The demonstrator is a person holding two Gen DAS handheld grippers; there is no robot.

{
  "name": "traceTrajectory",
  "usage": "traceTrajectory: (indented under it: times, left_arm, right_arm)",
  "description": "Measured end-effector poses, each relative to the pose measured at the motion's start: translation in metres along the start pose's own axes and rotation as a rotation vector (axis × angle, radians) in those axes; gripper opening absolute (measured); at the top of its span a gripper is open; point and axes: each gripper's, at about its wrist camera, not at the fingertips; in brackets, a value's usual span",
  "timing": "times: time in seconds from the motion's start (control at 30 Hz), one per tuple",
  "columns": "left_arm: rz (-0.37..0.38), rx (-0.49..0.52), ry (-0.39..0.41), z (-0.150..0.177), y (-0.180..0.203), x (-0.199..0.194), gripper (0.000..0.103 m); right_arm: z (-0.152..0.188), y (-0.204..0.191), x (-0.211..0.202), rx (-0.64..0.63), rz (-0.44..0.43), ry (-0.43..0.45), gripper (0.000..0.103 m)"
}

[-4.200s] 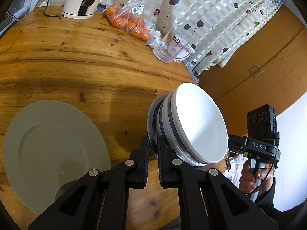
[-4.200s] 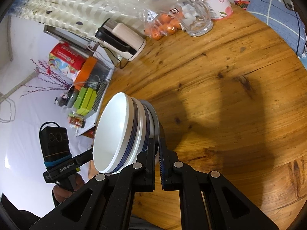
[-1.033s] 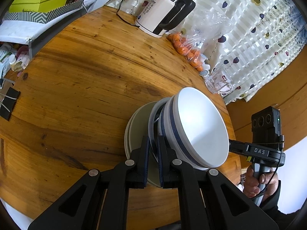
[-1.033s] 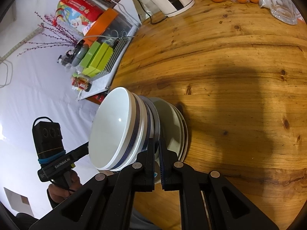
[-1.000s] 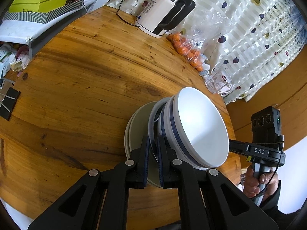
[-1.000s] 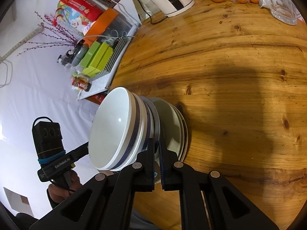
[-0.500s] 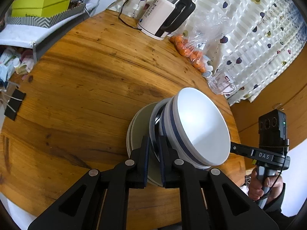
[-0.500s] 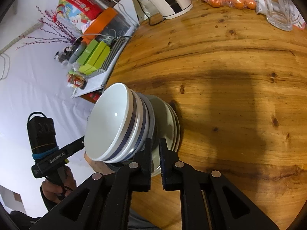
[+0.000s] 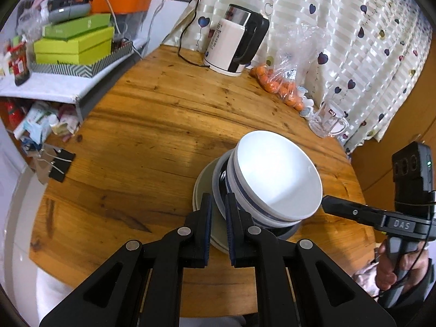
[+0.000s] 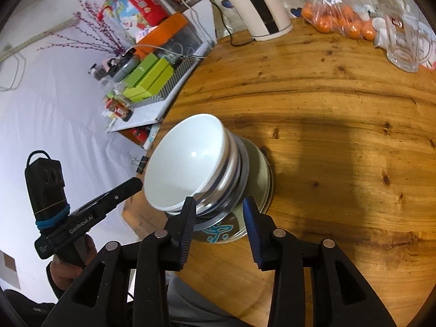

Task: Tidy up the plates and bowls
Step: 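Open both grippers and pull back from the stacked dishes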

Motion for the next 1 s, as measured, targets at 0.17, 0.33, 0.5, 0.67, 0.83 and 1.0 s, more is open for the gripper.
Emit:
traceTrajectory:
  times: [0.17, 0.33, 0.5, 0.67, 0.83, 1.0]
  left_arm:
    - [-0.046, 0.028, 0.019, 0.006, 0.008, -0.007, 0.010]
    - [-0.086, 0.057, 0.033, 0.012, 0.015, -0.012, 0.010]
    - [-0.106, 0.085, 0.037, 0.019, 0.023, -0.014, 0.010]
    - [-0.136, 0.108, 0.044, 0.026, 0.030, -0.015, 0.010]
    - [-0.154, 0.135, 0.051, 0.032, 0.039, -0.017, 0.010]
    - [-0.172, 0.157, 0.053, 0.036, 0.046, -0.016, 0.027]
  right_arm:
    - [0.006, -0.012, -0.008, -0.038, 0.016, 0.016, 0.043]
    - [0.012, -0.021, -0.013, -0.071, 0.047, 0.029, 0.047]
    - [0.018, -0.029, -0.016, -0.108, 0.093, 0.042, 0.052]
    - [0.024, -0.035, -0.018, -0.148, 0.142, 0.056, 0.055]
    - [0.030, -0.041, -0.019, -0.192, 0.180, 0.065, 0.057]
    - [0.034, -0.045, -0.017, -0.223, 0.207, 0.068, 0.059]
Point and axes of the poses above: each gripper's, at about its wrist camera, not at the fingertips, and x roughly the way its jaws point, y to its right, z to its underside, and after that the axes turned 2 degrees about y, right-handed
